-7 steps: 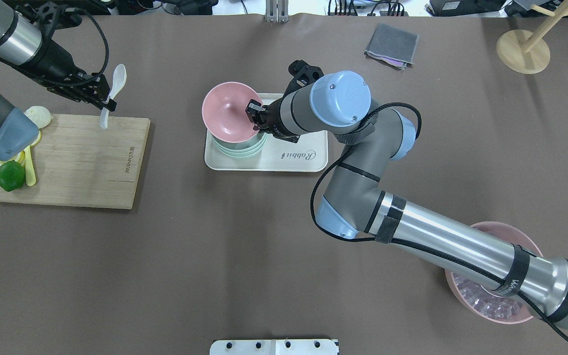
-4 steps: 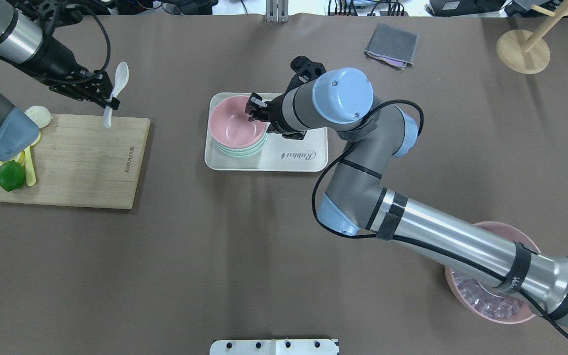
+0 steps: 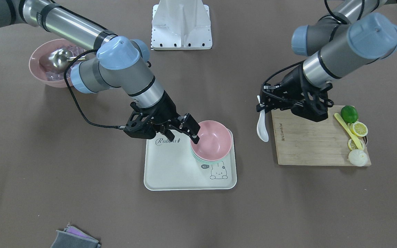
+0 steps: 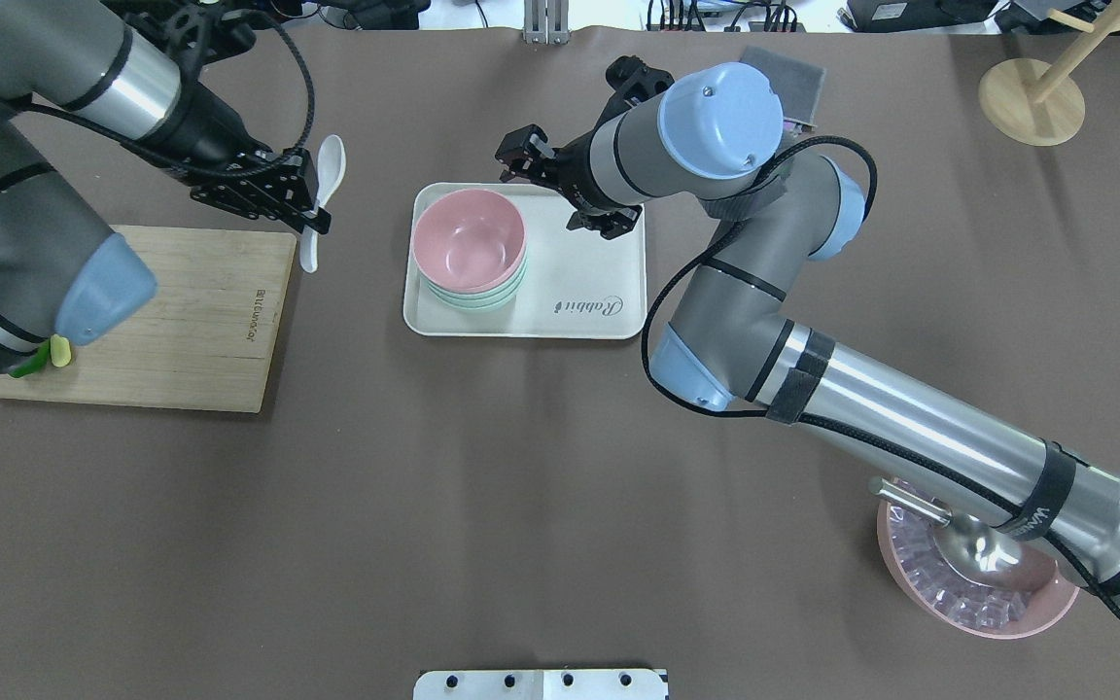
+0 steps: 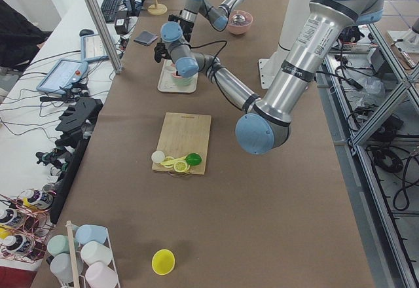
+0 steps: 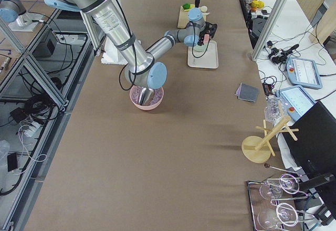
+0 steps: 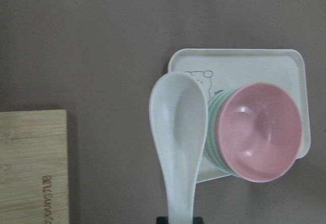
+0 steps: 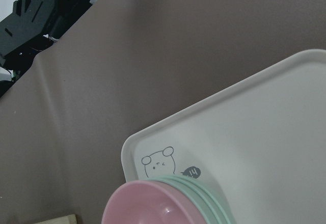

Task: Stack pink bowl on green and place spoon
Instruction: 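Place the white spoon into the pink bowl with the left gripper while the right withdraws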

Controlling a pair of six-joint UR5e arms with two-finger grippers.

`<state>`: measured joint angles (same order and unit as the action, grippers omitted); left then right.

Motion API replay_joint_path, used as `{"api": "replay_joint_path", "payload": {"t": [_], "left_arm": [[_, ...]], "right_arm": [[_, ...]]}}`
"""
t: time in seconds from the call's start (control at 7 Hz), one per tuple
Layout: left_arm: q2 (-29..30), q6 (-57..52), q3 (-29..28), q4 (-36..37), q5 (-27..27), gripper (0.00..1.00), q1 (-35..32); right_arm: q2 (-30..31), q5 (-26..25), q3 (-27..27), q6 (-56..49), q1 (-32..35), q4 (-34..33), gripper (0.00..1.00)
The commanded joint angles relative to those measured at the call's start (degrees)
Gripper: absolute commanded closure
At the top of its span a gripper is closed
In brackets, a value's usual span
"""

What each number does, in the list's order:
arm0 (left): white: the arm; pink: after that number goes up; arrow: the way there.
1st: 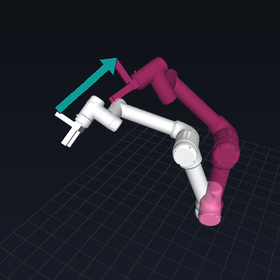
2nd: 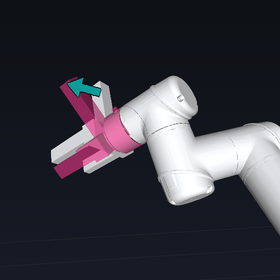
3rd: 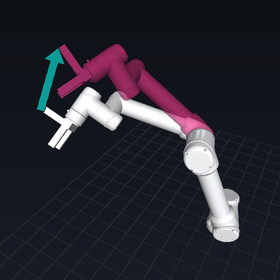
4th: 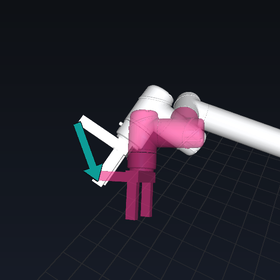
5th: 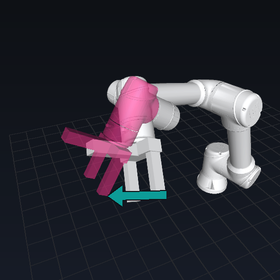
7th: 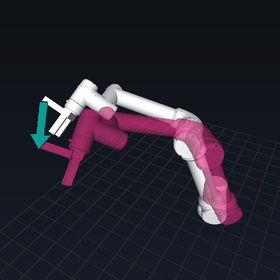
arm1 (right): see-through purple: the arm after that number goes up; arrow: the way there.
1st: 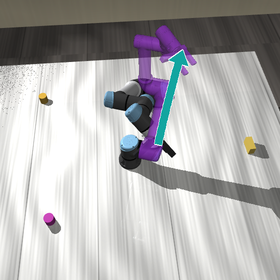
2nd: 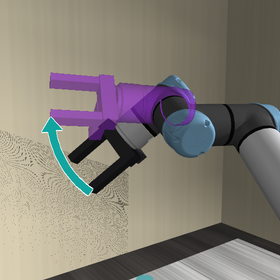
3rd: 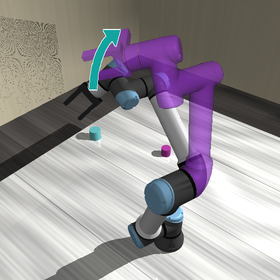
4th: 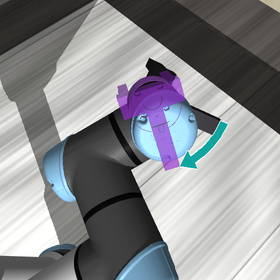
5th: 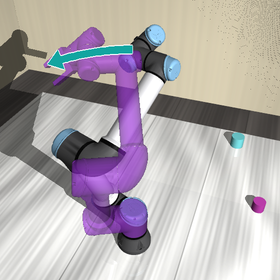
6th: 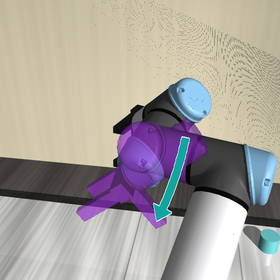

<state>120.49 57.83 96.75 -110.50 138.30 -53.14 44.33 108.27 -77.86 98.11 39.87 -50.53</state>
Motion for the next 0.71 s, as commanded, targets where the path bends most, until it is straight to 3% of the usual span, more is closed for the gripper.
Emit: {"api": "replay_joint_path", "payload": {"t": [0.0,0.29,0.57], "left_arm": [[7.5,1.4,-5.3,-0.1,-7.9,1.00,6.0],[12.1,1.4,-9.4,-0.3,-13.2,1.00,7.6],[12.1,0.8,-10.2,-0.3,-13.4,1.00,7.5]], "right_arm": [[0.8,4.6,0.0,-1.9,3.2,0.0,0.00],[2.3,5.4,-0.1,-4.0,4.3,0.1,0.00],[3.6,6.9,-0.1,-4.5,6.2,0.2,0.00]]}}
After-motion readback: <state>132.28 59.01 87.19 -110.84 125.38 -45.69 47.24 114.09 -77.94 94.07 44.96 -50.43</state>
